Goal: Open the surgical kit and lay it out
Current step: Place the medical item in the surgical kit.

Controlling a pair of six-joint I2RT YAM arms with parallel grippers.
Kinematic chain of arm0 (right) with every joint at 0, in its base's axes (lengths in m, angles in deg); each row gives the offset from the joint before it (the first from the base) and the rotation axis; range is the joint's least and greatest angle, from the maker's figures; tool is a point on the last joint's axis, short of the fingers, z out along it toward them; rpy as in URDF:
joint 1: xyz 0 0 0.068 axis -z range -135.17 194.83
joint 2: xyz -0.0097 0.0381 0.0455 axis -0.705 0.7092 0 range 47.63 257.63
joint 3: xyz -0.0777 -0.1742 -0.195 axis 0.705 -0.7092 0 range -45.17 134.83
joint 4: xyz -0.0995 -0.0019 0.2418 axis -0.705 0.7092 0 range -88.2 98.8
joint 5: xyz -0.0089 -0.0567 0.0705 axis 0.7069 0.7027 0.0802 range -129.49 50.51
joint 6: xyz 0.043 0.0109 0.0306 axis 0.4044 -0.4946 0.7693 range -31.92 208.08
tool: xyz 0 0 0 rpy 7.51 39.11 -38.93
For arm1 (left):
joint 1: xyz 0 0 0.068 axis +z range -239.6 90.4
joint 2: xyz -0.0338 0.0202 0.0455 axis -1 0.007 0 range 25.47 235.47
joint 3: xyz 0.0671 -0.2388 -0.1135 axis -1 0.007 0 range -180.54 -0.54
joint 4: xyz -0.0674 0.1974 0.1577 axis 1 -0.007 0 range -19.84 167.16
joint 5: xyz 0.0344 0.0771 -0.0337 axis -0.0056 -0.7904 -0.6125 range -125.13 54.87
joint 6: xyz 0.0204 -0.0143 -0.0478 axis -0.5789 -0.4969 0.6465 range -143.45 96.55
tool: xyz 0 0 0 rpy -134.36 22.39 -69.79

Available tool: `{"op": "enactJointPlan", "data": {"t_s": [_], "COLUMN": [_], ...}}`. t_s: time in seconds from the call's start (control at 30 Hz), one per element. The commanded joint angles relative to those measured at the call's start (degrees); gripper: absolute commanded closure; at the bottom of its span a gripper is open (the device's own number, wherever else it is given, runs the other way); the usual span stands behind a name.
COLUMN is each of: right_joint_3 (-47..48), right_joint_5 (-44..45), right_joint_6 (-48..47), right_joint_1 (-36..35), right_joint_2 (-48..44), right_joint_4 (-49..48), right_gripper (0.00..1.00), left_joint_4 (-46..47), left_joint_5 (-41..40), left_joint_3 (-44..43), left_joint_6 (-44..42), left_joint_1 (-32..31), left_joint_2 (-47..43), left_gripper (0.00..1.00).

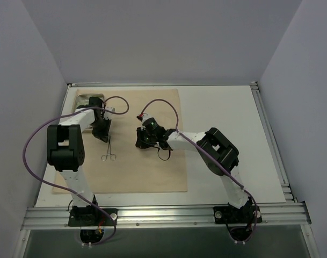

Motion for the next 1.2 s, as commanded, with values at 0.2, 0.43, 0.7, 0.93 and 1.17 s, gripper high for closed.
{"op": "enactJointPlan", "data": {"t_s": [0.2,0.43,0.7,0.93,1.17], "right_joint_3": [2.3,2.2,1.9,1.3,0.8], "right_joint_5": [2.3,2.5,2.8,3.0,3.6], "right_joint_6": [-1.8,-2.1,-2.3,-2.1,-2.0], "right_joint_1": [0.0,0.4,1.0,1.4,1.8], "right_joint_2": [-4.8,-5.0,-5.5,-5.7,-6.4], "right_joint_4": [2.0,2.7,3.5,3.8,3.7], "right_gripper": [1.00,1.00,1.00,1.00,1.00], "left_joint_4": [-0.5,0.0,0.5,0.9,0.7], "left_joint_5": [2.8,3.6,3.8,3.9,4.2], "left_joint_3": [-1.0,-0.1,-0.8,-1.0,-0.9], "left_joint_6": [0.5,0.8,1.3,1.6,1.8], "left_joint_1": [-0.7,-0.8,-1.5,-1.5,-1.4], "left_joint_2": [-7.6,-3.7,-0.9,1.4,2.1], "left_gripper": [0.83,0.85,0.85,0.85,0.85]}}
